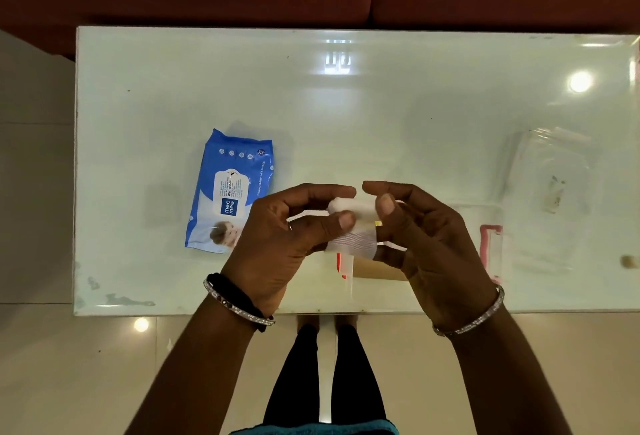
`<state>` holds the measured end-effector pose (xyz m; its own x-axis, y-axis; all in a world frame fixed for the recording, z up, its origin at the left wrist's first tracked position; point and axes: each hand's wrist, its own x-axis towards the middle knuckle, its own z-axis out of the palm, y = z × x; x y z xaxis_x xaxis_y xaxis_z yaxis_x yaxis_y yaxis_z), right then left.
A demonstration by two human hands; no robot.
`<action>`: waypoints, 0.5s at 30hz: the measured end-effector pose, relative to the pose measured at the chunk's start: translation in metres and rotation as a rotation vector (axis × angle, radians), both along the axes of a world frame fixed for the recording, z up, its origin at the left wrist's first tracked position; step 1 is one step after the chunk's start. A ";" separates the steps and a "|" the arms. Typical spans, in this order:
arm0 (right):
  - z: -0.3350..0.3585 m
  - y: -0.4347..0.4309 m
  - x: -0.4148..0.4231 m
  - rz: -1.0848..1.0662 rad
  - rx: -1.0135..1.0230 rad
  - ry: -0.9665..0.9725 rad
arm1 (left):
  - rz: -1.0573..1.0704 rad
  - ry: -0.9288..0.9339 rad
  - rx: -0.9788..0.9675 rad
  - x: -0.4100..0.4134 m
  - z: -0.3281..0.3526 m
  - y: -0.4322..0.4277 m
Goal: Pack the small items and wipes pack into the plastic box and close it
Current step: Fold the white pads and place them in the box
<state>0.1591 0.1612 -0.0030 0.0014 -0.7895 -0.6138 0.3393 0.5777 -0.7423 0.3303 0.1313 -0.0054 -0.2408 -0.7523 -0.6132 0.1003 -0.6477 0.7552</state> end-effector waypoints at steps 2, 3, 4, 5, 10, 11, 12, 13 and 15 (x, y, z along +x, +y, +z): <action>-0.003 0.001 -0.002 -0.018 0.006 0.017 | -0.022 0.036 0.021 0.001 0.000 0.000; -0.004 0.001 -0.003 -0.022 -0.006 0.039 | -0.026 0.053 0.043 0.001 -0.001 0.000; -0.006 0.001 -0.004 -0.017 -0.020 0.061 | -0.019 0.066 0.078 0.001 -0.001 0.000; -0.007 0.002 -0.005 -0.005 -0.037 0.080 | -0.002 0.077 0.126 0.000 -0.001 -0.001; -0.010 0.002 -0.007 0.063 -0.098 0.202 | 0.029 0.035 0.225 -0.003 -0.006 0.001; -0.011 0.002 -0.006 0.069 -0.092 0.203 | 0.037 0.018 0.216 -0.004 -0.007 0.002; -0.011 0.003 -0.005 0.059 -0.072 0.178 | 0.045 0.008 0.204 -0.004 -0.008 0.002; -0.011 0.003 -0.005 0.038 -0.038 0.136 | 0.049 0.005 0.191 -0.004 -0.009 0.003; -0.010 0.003 -0.004 0.007 0.039 0.071 | 0.037 0.004 0.166 -0.003 -0.008 0.004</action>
